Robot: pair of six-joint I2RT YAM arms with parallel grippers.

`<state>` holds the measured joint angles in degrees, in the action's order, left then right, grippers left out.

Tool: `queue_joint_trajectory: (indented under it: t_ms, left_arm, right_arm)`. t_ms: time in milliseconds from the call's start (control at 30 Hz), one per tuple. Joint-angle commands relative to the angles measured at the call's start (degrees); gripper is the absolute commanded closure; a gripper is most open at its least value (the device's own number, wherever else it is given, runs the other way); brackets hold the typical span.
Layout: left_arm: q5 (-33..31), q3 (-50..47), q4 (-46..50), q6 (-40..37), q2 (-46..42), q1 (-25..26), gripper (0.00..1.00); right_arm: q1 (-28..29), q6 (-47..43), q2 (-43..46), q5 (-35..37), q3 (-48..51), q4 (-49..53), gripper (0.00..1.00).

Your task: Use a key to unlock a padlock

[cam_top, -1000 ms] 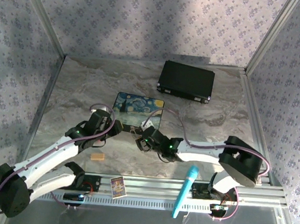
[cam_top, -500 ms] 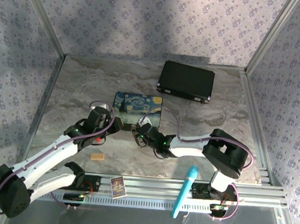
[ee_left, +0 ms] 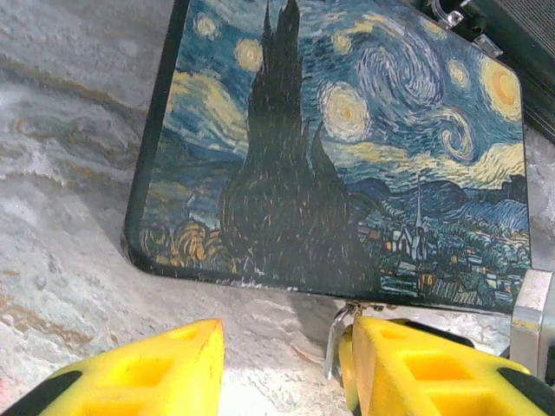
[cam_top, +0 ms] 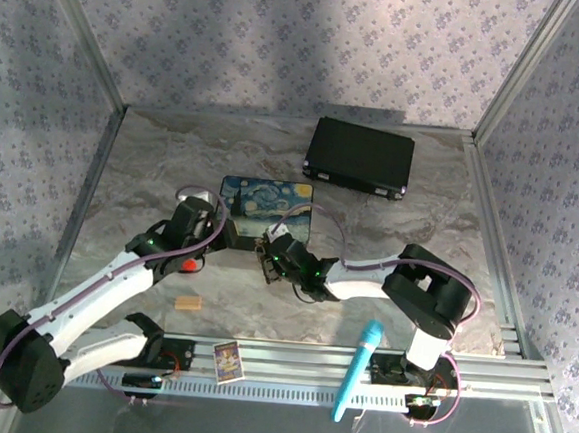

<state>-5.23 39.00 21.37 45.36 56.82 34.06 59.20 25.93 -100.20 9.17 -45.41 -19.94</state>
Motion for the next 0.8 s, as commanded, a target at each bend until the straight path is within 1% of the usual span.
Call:
queue_joint_trajectory:
  t_ms: [0, 100, 133, 233, 267, 333, 367, 433, 500, 567, 667, 767]
  left_arm:
    - [-2.45, 4.66, 2.87, -7.9, 2.26, -0.53, 0.57]
    - [-1.69, 8.57, 3.98, -20.01, 5.46, -0.35, 0.56]
    - [-1.19, 10.14, 4.52, -25.74, 6.81, -0.06, 0.56]
    - [0.22, 14.14, 5.75, -39.68, 11.73, 1.15, 0.5]
    - [1.2, 15.38, 5.7, -42.45, 13.3, 1.2, 0.5]
    - [0.84, 18.04, 5.59, -44.75, 16.53, 2.08, 0.5]
    - [-0.58, 19.53, 5.53, -46.46, 18.54, 3.33, 0.5]
    - [-1.18, 21.98, 5.52, -51.04, 22.44, 5.32, 0.5]
    - [0.76, 24.28, 7.1, -56.34, 26.63, 6.92, 0.5]
    - [0.94, 26.22, 8.53, -60.15, 29.6, 8.93, 0.5]
    - [2.54, 26.61, 8.23, -63.84, 32.26, 10.3, 0.5]
    - [2.05, 27.1, 8.89, -65.44, 34.63, 11.01, 0.5]
  right_arm:
    - [-0.36, 1.17, -1.14, -0.12, 0.62, -0.96, 0.94]
    - [-0.64, 3.06, -0.22, -0.77, 2.1, -1.35, 0.96]
    - [-0.86, 4.35, 0.31, -1.35, 3.12, -1.86, 0.96]
    - [-2.03, 8.81, 1.34, -4.09, 5.81, -3.9, 0.97]
    - [-2.49, 10.3, 1.58, -4.93, 6.76, -4.97, 0.97]
    - [-3.67, 12.86, 1.84, -7.25, 8.53, -7.1, 0.98]
    - [-4.17, 13.89, 2.19, -7.86, 9.58, -8.09, 0.98]
    - [-4.78, 14.99, 3.13, -8.45, 11.13, -8.85, 0.98]
    - [-5.54, 15.69, 4.54, -8.66, 12.07, -7.51, 0.99]
    - [-6.17, 16.65, 6.27, -8.01, 12.75, -5.21, 0.99]
    - [-7.06, 17.78, 8.11, -7.14, 13.44, -2.76, 0.99]
    - [-8.1, 19.41, 8.96, -6.56, 14.54, -2.52, 1.0]
